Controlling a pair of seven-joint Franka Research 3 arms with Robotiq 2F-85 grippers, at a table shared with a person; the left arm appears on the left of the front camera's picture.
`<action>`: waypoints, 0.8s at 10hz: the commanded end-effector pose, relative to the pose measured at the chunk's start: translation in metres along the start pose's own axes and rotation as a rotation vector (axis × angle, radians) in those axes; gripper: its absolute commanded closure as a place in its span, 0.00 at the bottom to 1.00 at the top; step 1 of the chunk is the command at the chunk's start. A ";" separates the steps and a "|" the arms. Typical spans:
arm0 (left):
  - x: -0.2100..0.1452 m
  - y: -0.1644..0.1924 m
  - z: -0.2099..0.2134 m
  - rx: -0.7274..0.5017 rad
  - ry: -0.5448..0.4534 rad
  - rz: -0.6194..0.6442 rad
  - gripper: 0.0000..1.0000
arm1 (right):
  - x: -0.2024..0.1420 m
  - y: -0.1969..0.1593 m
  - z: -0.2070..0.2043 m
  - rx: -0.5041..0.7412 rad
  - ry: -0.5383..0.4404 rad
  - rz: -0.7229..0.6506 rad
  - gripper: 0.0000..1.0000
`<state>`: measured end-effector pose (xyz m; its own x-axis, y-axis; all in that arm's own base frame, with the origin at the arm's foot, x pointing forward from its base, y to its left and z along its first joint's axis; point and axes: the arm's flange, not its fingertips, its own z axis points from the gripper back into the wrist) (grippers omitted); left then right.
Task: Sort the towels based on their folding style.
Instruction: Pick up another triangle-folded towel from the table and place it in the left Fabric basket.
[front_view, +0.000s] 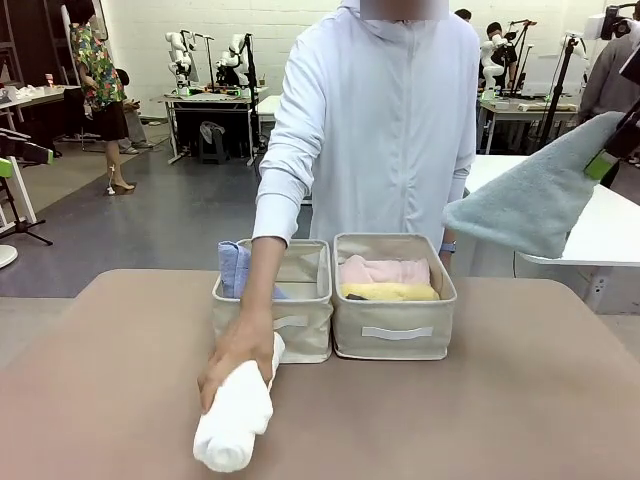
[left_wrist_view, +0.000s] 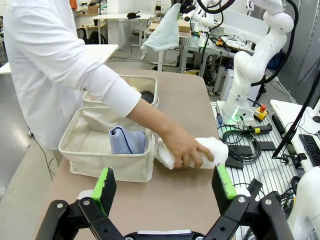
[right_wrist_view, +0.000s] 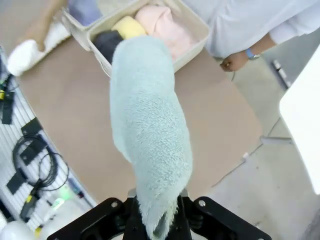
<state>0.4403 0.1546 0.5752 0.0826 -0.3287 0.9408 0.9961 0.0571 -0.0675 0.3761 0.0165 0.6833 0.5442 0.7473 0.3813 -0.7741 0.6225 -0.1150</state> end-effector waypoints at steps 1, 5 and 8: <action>0.001 -0.001 0.001 0.002 -0.004 -0.005 0.00 | -0.004 -0.010 -0.013 -0.022 -0.002 0.024 1.00; 0.001 -0.001 0.001 0.002 -0.004 -0.005 0.00 | 0.048 0.042 -0.030 -0.079 0.099 0.131 0.92; 0.001 -0.001 0.001 0.002 -0.004 -0.005 0.00 | -0.030 -0.003 -0.001 -0.019 0.042 -0.019 0.92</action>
<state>0.4405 0.1544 0.5751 0.0827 -0.3290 0.9407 0.9961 0.0567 -0.0677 0.3731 0.0570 0.6720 0.5130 0.8108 0.2817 -0.7986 0.5712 -0.1897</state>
